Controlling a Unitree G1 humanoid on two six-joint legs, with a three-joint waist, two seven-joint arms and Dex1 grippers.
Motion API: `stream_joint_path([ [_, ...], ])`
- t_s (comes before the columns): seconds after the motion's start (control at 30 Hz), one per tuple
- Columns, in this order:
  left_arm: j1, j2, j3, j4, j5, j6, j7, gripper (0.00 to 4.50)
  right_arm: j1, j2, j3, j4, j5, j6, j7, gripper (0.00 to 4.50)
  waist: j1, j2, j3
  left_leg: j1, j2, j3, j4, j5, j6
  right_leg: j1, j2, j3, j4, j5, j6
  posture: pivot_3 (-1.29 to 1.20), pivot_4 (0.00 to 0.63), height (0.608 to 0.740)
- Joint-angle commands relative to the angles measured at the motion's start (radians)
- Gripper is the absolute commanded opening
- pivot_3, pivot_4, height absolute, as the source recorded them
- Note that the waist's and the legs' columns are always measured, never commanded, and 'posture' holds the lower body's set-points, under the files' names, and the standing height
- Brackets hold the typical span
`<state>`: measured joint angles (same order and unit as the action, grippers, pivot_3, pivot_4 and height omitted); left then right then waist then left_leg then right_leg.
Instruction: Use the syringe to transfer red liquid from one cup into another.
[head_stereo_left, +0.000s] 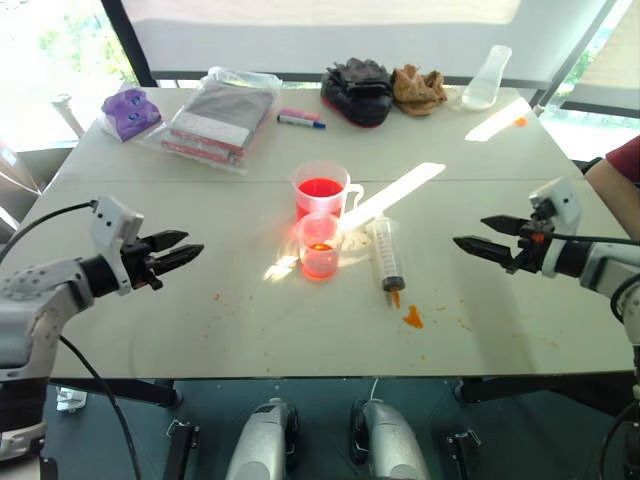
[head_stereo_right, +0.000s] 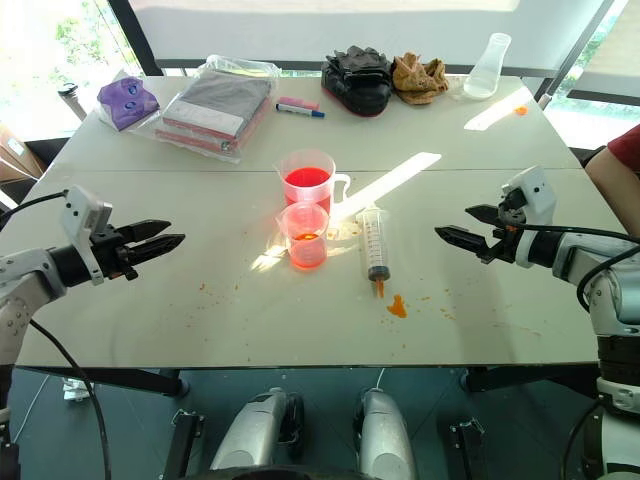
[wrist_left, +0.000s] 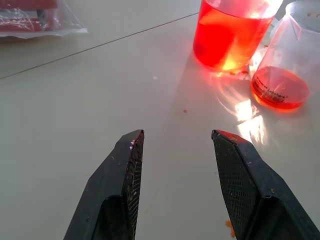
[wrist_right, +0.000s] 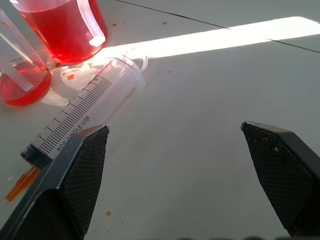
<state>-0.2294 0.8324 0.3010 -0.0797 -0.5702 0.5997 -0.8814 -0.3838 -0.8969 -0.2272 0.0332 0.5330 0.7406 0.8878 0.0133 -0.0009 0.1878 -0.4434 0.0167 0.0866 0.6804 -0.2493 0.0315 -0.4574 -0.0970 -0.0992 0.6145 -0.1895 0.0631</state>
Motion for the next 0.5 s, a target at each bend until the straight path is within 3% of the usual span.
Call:
stream_joint_path([
  [0.03, -0.037, 0.007, 0.029, 0.013, -0.013, -0.022, -0.018, 2.25, -0.032, -0.012, 0.022, 0.007, -0.019, 0.02, -0.002, 4.43, 0.0, 0.0, 0.0, 0.0, 0.0, 0.0, 0.0, 0.0, 0.0, 0.0, 0.0, 0.0, 0.0, 0.0, 0.0, 0.0, 0.15, 0.74],
  [0.17, -0.165, 0.043, -0.001, 0.029, -0.097, 0.066, -0.116, 2.25, -0.216, -0.019, 0.129, 0.06, -0.044, 0.219, -0.048, 4.43, -0.002, 0.0, 0.0, 0.0, 0.0, 0.0, 0.002, 0.0, 0.0, 0.0, 0.0, 0.0, 0.001, 0.0, 0.0, 0.0, 0.15, 0.74],
  [0.37, -0.394, 0.148, -0.084, 0.101, -0.154, 0.151, -0.341, 2.25, -0.664, 0.044, 0.294, 0.219, 0.002, 0.571, 0.027, 4.43, -0.013, 0.001, 0.001, 0.0, 0.0, 0.001, 0.001, 0.0, 0.0, -0.003, 0.001, 0.002, 0.005, 0.0, 0.0, 0.0, 0.15, 0.74],
  [0.5, -0.44, 0.168, -0.102, 0.098, -0.151, 0.151, -0.4, 2.25, -0.838, 0.121, 0.361, 0.38, 0.015, 0.781, 0.036, 4.43, -0.02, 0.0, 0.001, 0.0, 0.0, 0.001, 0.0, 0.0, 0.0, -0.002, 0.001, 0.001, 0.004, 0.0, 0.002, 0.0, 0.15, 0.74],
])
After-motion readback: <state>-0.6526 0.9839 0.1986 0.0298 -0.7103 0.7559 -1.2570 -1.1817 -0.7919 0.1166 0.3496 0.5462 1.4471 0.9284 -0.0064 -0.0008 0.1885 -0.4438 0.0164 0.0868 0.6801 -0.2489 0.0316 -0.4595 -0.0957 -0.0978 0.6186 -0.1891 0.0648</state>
